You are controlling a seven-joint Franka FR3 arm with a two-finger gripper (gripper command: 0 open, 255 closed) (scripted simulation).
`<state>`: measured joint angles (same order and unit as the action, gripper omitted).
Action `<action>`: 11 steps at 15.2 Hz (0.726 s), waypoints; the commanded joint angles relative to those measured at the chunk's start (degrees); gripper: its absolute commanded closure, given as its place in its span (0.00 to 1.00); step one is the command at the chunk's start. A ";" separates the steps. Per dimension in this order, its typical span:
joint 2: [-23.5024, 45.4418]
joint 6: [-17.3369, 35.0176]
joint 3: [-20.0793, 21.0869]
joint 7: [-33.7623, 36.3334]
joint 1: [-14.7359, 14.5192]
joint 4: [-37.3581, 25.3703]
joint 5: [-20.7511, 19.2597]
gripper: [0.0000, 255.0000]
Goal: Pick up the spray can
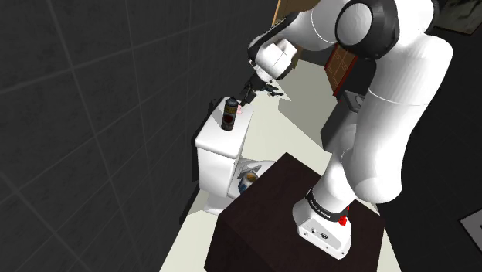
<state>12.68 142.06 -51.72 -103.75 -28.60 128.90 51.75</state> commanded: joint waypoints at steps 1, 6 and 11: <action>6.94 -2.89 3.73 -7.76 4.35 -4.98 8.17 0.00; 10.23 -2.57 6.42 -11.46 6.80 -5.83 12.51 0.00; 12.62 -2.18 8.15 -14.11 8.25 -6.23 15.81 0.00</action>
<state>25.18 139.78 -43.71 -117.65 -20.41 122.63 67.27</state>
